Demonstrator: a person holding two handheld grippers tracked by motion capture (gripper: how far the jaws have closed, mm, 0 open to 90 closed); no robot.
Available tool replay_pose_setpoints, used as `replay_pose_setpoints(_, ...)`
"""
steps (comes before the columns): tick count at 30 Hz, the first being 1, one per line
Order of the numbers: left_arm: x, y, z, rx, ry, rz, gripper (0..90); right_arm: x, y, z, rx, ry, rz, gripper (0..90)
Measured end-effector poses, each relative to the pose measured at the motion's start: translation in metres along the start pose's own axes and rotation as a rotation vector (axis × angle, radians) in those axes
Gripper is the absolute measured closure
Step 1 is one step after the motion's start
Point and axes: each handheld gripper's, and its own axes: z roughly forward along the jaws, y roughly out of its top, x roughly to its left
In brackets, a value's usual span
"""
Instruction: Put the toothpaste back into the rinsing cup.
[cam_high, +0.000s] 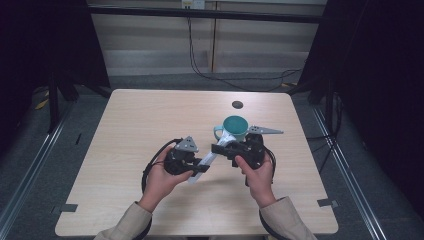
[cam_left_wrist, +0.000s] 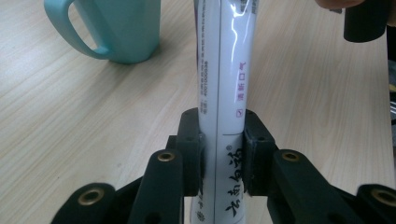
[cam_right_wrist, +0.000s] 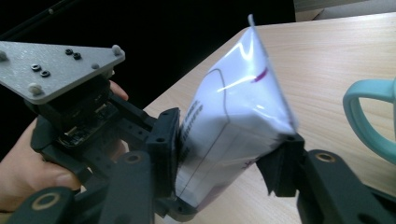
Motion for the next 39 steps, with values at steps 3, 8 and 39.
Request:
replay_pose_setpoints(3,0.000,0.001,0.002,-0.014,-0.010,0.001,72.7,0.000,0.001,-0.003,-0.004,0.003,-0.007,58.3)
replay_pose_setpoints(8,-0.003,0.005,0.007,-0.021,0.021,0.040,51.6,0.005,0.005,-0.004,-0.003,0.017,-0.065,72.5)
replay_pose_setpoints(39,0.016,-0.042,0.019,0.104,0.062,-0.028,15.3,0.009,0.055,-0.036,0.071,-0.114,-0.266,73.6)
